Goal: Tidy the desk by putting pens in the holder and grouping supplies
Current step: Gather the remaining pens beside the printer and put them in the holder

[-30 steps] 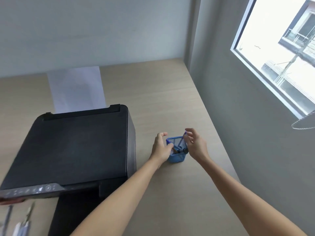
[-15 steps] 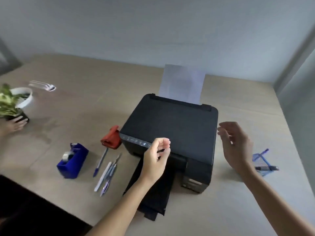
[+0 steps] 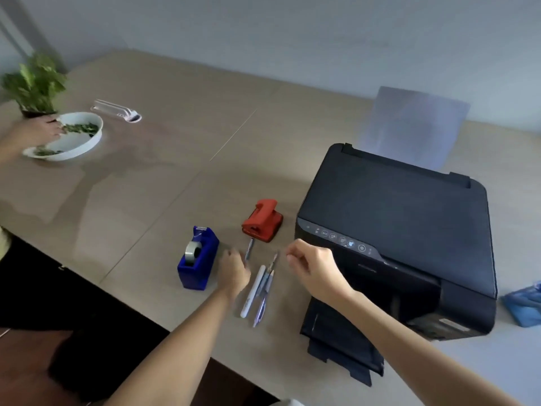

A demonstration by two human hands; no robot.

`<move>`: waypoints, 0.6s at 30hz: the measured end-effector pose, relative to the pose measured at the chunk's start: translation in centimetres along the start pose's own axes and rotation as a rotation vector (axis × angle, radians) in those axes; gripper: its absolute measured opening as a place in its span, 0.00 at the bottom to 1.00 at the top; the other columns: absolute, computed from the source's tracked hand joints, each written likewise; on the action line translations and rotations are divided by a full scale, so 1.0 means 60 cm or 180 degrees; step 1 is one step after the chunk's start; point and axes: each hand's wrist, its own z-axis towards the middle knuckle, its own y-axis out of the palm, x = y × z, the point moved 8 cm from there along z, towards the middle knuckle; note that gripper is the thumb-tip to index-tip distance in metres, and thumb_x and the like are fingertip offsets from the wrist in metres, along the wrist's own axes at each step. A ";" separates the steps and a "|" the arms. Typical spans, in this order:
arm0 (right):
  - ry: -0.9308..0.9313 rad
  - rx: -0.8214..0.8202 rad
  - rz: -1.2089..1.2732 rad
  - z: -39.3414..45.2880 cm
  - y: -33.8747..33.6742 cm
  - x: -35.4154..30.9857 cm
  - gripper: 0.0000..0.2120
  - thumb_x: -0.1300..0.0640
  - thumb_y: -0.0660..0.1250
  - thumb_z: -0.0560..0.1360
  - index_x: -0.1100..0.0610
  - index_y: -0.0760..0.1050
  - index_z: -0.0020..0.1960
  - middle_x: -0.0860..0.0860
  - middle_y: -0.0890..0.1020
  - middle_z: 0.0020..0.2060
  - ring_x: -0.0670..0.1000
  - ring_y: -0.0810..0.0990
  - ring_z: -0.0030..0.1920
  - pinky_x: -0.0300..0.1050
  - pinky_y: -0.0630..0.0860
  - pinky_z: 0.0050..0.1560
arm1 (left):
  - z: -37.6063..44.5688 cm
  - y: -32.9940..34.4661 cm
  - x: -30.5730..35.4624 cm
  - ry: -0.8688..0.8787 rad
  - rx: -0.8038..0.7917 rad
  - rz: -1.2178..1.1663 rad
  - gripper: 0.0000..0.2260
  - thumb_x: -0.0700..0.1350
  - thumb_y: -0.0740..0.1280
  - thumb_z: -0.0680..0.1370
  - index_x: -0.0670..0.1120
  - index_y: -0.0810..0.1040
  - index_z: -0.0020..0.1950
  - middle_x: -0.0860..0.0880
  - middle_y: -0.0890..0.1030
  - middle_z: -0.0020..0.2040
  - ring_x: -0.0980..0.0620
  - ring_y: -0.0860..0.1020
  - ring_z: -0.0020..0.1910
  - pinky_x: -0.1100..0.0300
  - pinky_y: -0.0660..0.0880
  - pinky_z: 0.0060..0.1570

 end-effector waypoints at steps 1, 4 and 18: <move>0.0115 -0.0143 -0.0036 0.008 0.031 0.011 0.04 0.60 0.62 0.77 0.58 0.76 0.47 0.49 0.80 0.33 0.45 0.73 0.29 0.40 0.72 0.33 | 0.009 0.006 -0.004 0.0066 -0.0117 0.0167 0.14 0.44 0.65 0.76 0.38 0.74 0.58 0.39 0.77 0.58 0.41 0.76 0.57 0.51 0.73 0.55; 0.0631 -0.0508 -0.0190 0.017 0.105 0.048 0.06 0.61 0.61 0.75 0.59 0.77 0.47 0.45 0.74 0.30 0.42 0.70 0.29 0.38 0.69 0.33 | 0.031 0.024 -0.017 0.0225 -0.0290 0.0428 0.13 0.45 0.62 0.77 0.40 0.73 0.58 0.39 0.74 0.59 0.40 0.73 0.60 0.49 0.72 0.57; 0.2410 -0.0772 -0.0428 0.023 0.226 0.140 0.04 0.59 0.64 0.72 0.56 0.74 0.38 0.56 0.79 0.41 0.57 0.80 0.42 0.51 0.80 0.47 | -0.050 0.064 -0.057 0.0519 -0.1068 -0.0337 0.13 0.43 0.60 0.79 0.38 0.67 0.61 0.39 0.77 0.51 0.37 0.78 0.53 0.49 0.74 0.48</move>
